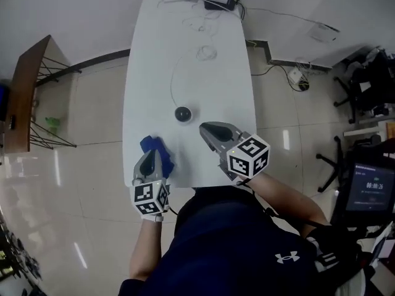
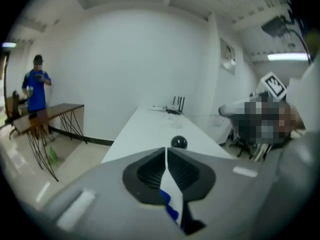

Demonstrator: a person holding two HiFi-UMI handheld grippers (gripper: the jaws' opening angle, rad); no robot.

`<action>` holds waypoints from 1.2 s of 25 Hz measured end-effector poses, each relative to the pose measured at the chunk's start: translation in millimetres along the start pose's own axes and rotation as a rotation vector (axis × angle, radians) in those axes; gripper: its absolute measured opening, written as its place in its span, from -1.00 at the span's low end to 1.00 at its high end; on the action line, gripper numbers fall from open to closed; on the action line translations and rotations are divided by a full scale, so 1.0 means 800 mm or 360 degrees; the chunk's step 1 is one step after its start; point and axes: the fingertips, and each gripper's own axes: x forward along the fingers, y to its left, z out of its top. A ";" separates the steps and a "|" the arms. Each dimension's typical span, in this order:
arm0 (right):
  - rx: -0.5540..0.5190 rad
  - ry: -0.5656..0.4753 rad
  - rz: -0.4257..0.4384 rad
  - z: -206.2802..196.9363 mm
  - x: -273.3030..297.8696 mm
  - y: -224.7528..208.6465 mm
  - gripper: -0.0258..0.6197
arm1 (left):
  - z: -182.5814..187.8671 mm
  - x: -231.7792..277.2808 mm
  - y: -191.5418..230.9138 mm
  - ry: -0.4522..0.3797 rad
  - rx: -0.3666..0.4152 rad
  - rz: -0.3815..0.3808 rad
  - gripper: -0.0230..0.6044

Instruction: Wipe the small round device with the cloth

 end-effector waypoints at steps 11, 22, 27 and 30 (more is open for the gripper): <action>-0.0286 -0.0100 0.0101 0.031 -0.035 0.055 -0.87 | 0.076 -0.043 -0.095 -0.0238 -0.0107 -0.0245 -0.92; -0.0435 -0.0114 0.0106 0.058 -0.032 0.067 -0.87 | 0.111 -0.042 -0.088 -0.0374 -0.0060 -0.0224 -0.92; -0.0523 -0.0102 0.0122 0.053 -0.027 0.075 -0.87 | 0.112 -0.054 -0.084 -0.0413 -0.0027 -0.0190 -0.92; -0.0539 -0.0113 0.0122 0.055 -0.023 0.080 -0.87 | 0.114 -0.060 -0.083 -0.0434 -0.0013 -0.0185 -0.92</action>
